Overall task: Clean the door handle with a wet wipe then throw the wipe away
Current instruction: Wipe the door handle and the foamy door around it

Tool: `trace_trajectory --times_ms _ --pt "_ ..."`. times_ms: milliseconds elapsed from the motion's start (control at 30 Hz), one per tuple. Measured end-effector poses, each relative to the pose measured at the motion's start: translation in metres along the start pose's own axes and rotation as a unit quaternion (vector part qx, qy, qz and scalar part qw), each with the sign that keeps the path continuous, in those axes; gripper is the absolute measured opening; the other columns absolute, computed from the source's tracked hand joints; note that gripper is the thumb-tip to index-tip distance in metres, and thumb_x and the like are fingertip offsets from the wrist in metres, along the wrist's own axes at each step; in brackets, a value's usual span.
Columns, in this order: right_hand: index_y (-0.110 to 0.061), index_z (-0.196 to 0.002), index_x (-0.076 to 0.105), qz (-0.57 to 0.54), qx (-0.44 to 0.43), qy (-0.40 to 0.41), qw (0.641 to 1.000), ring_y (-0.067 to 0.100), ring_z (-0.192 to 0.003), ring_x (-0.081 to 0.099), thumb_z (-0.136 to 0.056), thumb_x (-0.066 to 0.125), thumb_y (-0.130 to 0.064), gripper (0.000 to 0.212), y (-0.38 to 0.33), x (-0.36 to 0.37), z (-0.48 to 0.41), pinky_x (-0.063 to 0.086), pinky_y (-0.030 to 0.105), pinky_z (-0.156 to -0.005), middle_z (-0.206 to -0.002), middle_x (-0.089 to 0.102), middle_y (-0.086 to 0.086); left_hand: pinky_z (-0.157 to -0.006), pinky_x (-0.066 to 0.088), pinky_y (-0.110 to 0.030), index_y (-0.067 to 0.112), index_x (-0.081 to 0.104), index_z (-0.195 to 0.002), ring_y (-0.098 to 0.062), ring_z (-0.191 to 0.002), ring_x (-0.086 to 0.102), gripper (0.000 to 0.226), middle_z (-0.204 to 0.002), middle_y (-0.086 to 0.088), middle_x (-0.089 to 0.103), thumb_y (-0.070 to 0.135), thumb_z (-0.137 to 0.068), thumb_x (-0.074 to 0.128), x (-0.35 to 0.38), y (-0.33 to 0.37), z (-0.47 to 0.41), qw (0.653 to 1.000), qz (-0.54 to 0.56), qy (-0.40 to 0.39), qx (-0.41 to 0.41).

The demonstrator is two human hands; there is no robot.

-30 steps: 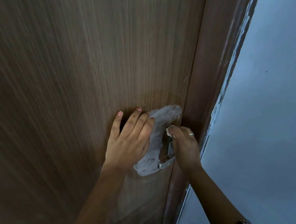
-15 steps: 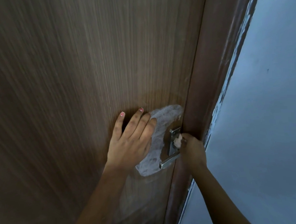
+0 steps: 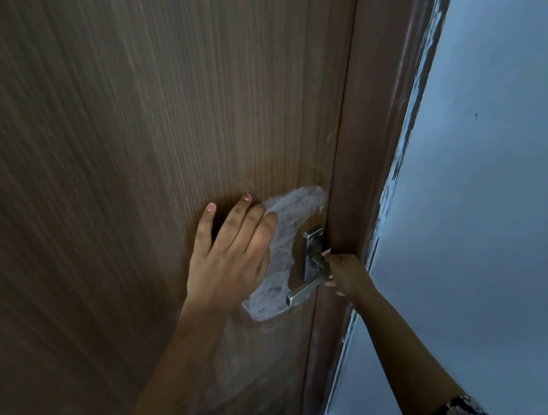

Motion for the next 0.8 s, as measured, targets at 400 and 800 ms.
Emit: trace_trajectory --times_ms 400,800 --pt "-0.018 -0.085 0.058 -0.312 0.204 -0.036 0.927 0.017 -0.087 0.059 -0.091 0.055 -0.030 0.014 0.034 0.018 0.005 0.048 0.035 -0.077 -0.081 0.063 -0.001 -0.119 0.011 -0.049 0.016 0.055 -0.127 -0.021 -0.131 0.045 0.035 -0.129 -0.003 0.061 0.028 -0.095 0.050 0.004 -0.002 0.001 1.000 0.011 -0.011 -0.010" --pt "-0.022 -0.093 0.075 -0.388 -0.085 0.210 0.893 -0.004 -0.085 0.066 -0.085 0.061 -0.005 0.023 0.037 0.046 0.013 0.048 0.003 -0.066 -0.093 0.074 -0.016 -0.118 0.015 -0.049 0.016 0.055 -0.125 -0.021 -0.129 0.046 0.033 -0.127 -0.003 0.062 0.027 -0.094 0.050 0.003 -0.001 0.001 1.000 0.017 -0.023 0.006"
Point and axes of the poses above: each hand's wrist, its own z-axis away from the middle knuckle, its own x-axis out of the palm, y = z × x, the point moved 3 cm from there along -z, towards the middle knuckle
